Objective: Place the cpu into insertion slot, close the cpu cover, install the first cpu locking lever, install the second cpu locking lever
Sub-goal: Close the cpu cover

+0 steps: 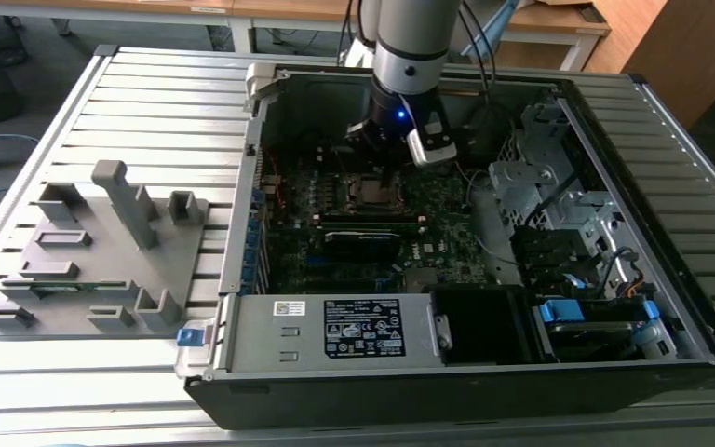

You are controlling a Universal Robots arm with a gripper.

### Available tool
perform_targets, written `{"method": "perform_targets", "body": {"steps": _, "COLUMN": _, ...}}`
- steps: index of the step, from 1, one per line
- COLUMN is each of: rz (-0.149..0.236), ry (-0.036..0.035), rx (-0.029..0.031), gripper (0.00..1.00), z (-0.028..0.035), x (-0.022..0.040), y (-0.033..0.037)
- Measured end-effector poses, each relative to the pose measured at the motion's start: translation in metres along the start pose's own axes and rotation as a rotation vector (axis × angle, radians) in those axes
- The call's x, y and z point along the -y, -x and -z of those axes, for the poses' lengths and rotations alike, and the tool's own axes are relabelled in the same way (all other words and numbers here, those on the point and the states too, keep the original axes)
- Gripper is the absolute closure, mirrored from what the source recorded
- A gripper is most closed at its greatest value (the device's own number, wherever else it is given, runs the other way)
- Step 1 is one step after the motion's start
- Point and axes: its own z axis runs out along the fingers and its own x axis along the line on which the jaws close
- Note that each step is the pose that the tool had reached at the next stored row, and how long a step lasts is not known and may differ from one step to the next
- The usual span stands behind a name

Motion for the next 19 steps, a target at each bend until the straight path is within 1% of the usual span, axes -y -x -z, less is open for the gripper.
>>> {"method": "perform_targets", "body": {"steps": 4, "rz": 0.008, "ry": 0.0039, "rx": 0.0008, "gripper": 0.89, "z": -0.002, "x": 0.0004, "y": -0.0016}}
{"method": "perform_targets", "body": {"steps": 10, "rz": 0.01, "ry": 0.0039, "rx": 0.0007, "gripper": 0.89, "z": -0.0022, "x": 0.0004, "y": -0.0018}}
{"method": "perform_targets", "body": {"steps": 13, "rz": 0.011, "ry": 0.0039, "rx": 0.0013, "gripper": 0.89, "z": -0.0026, "x": 0.0009, "y": -0.0052}}
{"method": "perform_targets", "body": {"steps": 19, "rz": 0.031, "ry": 0.0038, "rx": 0.0009, "gripper": 0.89, "z": -0.0057, "x": 0.0012, "y": -0.006}}
